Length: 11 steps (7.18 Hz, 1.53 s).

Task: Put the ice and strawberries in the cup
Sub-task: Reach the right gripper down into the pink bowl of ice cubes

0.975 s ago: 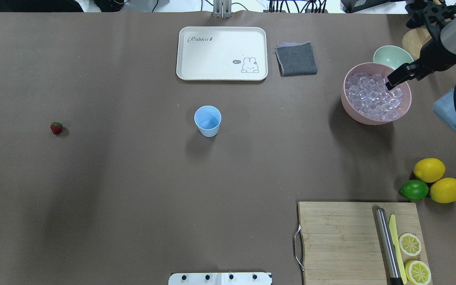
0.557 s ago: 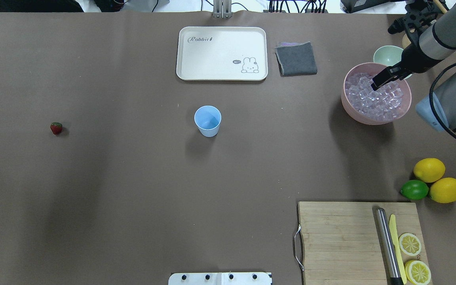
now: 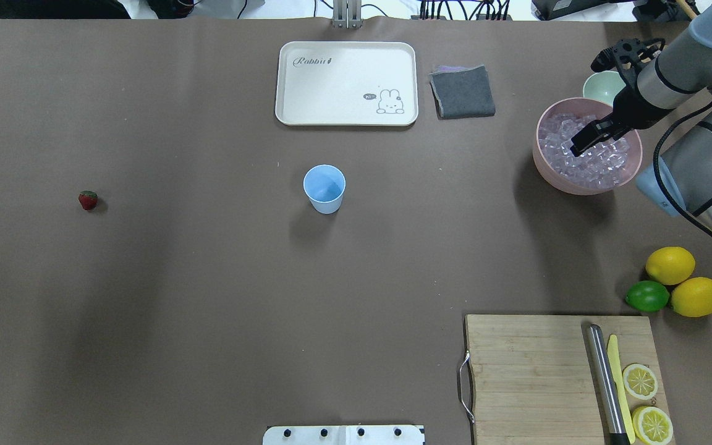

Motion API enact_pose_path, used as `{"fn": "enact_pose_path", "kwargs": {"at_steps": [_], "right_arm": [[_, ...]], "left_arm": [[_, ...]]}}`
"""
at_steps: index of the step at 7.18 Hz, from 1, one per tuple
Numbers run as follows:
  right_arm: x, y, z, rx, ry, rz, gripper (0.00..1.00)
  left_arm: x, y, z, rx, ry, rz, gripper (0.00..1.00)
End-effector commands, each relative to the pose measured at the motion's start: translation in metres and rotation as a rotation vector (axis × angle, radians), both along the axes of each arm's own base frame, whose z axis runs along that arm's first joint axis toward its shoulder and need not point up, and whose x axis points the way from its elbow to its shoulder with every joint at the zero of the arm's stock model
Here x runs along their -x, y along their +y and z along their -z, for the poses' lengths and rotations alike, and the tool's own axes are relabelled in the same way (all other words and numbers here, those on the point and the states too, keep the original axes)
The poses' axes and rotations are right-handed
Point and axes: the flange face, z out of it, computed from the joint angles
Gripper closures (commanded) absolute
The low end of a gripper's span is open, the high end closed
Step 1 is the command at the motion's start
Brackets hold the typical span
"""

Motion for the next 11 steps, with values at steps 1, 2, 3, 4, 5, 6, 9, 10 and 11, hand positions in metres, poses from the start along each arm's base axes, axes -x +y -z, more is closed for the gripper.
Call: {"fn": "enact_pose_path", "kwargs": {"at_steps": [1,2,3,4,5,6,9,10,11], "right_arm": [[0.015,-0.012,0.002,0.006,0.01,0.006,0.02],[0.017,-0.015,0.0,0.004,0.019,0.005,0.02],[0.021,-0.013,-0.003,0.008,0.023,0.011,0.02],[0.025,-0.013,-0.01,0.02,0.031,0.014,0.03],[0.027,-0.013,-0.01,0.02,0.031,0.017,0.03],[0.027,-0.012,-0.011,0.022,0.031,0.018,0.08],[0.028,-0.011,-0.01,0.045,0.028,0.01,0.6],[0.028,-0.012,-0.009,0.044,0.028,0.01,0.91],[0.028,-0.012,-0.006,0.041,0.024,0.011,1.0]], "left_arm": [[-0.003,-0.001,0.0,-0.002,-0.001,-0.006,0.02],[-0.003,-0.002,0.001,-0.002,-0.001,-0.006,0.02],[-0.005,-0.003,0.002,-0.003,-0.001,-0.01,0.02],[-0.006,-0.004,0.002,-0.003,-0.001,-0.012,0.02],[-0.006,-0.004,0.002,-0.003,-0.001,-0.012,0.02],[-0.006,-0.004,0.002,-0.002,0.0,-0.011,0.02],[-0.006,-0.009,0.002,-0.003,-0.001,-0.012,0.02],[-0.006,-0.009,0.002,-0.005,-0.001,-0.012,0.02],[-0.006,-0.009,0.003,-0.005,0.0,-0.011,0.02]]}}
